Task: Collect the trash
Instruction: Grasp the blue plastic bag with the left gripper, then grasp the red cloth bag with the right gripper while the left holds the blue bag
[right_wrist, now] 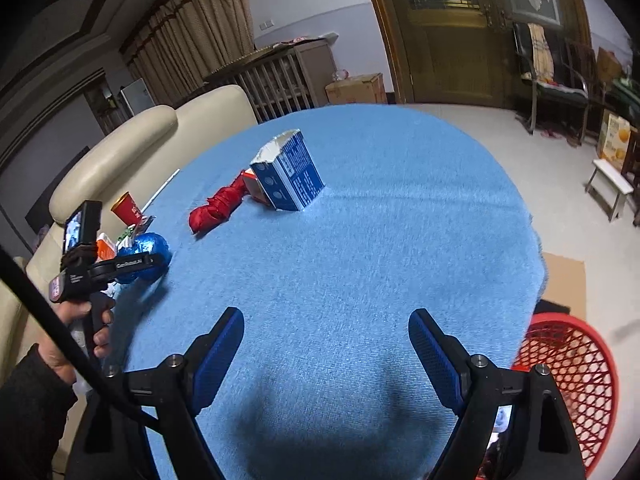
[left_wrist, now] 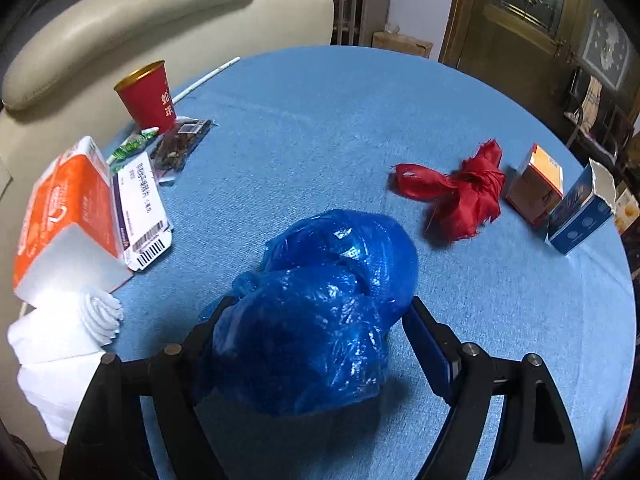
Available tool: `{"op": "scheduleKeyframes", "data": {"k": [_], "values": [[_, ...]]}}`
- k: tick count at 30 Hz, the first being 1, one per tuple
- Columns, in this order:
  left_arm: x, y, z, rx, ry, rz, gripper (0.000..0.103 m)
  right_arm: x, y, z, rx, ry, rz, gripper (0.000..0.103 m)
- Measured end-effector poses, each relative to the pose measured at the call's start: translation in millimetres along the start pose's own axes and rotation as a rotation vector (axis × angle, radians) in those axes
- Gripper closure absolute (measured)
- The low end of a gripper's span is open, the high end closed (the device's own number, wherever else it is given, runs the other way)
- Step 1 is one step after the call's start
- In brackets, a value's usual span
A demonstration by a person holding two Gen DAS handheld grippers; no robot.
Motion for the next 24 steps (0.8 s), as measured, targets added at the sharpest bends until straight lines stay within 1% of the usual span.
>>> {"op": "scheduleKeyframes", "data": {"k": [1,2,3,5,6,10,13,15,16,17,21,23,24], "values": [[0.1,0.4,0.6,-0.004,0.003,-0.01,0.021,1.1,2.2,0.4,-0.003,0.003,-0.006,0.016],[0.1,1.9,0.8,-0.014,0.005,-0.019,0.026,2.2,3.4,0.9,-0.002,0.008,-0.014,0.016],[0.0,3.1,0.8,-0.02,0.003,-0.029,0.036,3.7,3.5,1.5,0.001,0.013,-0.022,0.016],[0.2,4.7,-1.1,-0.024,-0.003,-0.053,0.038,7.3,2.1,2.2,0.008,0.023,-0.027,0.016],[1.2,5.4,-2.0,-0.031,-0.005,-0.054,0.04,11.7,-0.7,3.8,0.014,0.035,-0.027,0.016],[7.5,10.2,-12.1,-0.045,-0.009,-0.071,0.043,32.8,-22.3,14.6,0.045,0.071,0.0,0.016],[11.8,18.4,-21.4,-0.061,-0.02,-0.065,0.044,57.2,-54.0,31.9,0.068,0.1,0.039,0.016],[15.2,25.6,-31.7,-0.06,-0.015,-0.076,0.044,78.2,-87.6,47.5,0.091,0.109,0.072,0.016],[17.3,29.1,-35.9,-0.064,-0.012,-0.073,0.044,89.8,-107.7,55.9,0.109,0.108,0.098,0.016],[19.2,33.2,-41.1,-0.066,-0.008,-0.067,0.045,98.0,-122.8,62.1,0.119,0.106,0.106,0.016],[25.9,45.2,-60.7,-0.07,-0.008,-0.047,0.045,132.7,-187.7,85.9,0.15,0.125,0.095,0.016],[29.5,49.2,-67.1,-0.073,0.005,-0.036,0.045,142.7,-209.8,94.7,0.162,0.116,0.087,0.016],[30.4,51.1,-69.2,-0.074,0.008,-0.037,0.045,146.0,-220.9,99.3,0.166,0.111,0.06,0.017]]}}
Point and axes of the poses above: each gripper's, at about its wrist camera, not at the fingertips, and y roughly against the way its jaws point, x to its left, z to its top, the point moved 6 cm from there along -y, roughly the way its jaws point, and after that the axes turned 7 degrees about z, right-handed, at the moved point
